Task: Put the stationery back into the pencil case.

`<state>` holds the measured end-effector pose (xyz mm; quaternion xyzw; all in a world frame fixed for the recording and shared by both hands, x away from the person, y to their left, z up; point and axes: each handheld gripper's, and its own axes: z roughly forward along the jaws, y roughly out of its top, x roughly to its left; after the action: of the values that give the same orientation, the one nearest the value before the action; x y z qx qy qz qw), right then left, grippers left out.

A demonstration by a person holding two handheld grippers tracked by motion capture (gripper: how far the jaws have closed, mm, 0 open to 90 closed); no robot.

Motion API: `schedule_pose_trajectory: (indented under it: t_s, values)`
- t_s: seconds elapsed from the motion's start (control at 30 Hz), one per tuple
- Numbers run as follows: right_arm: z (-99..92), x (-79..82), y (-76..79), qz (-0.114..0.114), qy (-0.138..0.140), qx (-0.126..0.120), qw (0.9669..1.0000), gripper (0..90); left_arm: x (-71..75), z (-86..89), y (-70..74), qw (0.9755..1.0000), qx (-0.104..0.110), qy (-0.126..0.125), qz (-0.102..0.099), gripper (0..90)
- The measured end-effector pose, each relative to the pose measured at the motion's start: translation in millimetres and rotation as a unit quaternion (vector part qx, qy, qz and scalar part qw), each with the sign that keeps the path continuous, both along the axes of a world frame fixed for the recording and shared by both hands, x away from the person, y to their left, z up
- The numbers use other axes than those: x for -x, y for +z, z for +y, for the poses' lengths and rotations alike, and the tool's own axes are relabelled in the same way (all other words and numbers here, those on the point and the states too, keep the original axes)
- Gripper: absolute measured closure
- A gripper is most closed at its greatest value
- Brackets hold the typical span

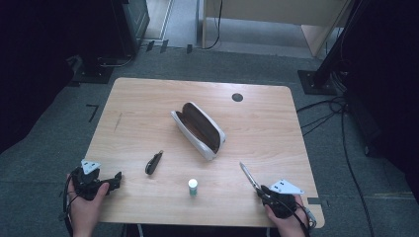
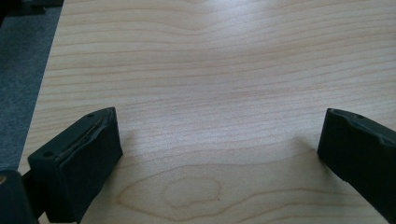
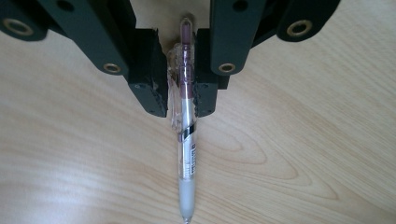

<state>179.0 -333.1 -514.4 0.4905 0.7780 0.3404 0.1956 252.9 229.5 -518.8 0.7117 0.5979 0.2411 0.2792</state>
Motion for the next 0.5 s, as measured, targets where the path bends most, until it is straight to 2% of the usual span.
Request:
schedule_pose_trajectory:
  t_s: [0.07, 0.13, 0.4, 0.5]
  values:
    - [-0.8, -5.1, 0.0, -0.003, 0.008, 0.002, 1.0000, 75.9, 0.0, 0.0, 0.0, 1.0000, 0.000, 0.000, 0.000, 0.0]
    - [-2.5, -8.5, 1.3, -0.007, 0.010, -0.007, 0.9999, 75.9, 0.0, 0.0, 0.0, 1.0000, 0.000, 0.000, 0.000, 0.0]
    - [-2.6, -10.2, 5.1, -0.019, 0.007, -0.018, 0.9996, 76.0, 0.0, 0.0, 0.0, 1.0000, 0.000, 0.000, 0.000, 0.0]
    - [0.3, -10.8, 2.1, -0.020, 0.016, -0.023, 0.9994, 75.9, 0.0, 0.0, 0.0, 1.0000, 0.000, 0.000, 0.000, 0.0]
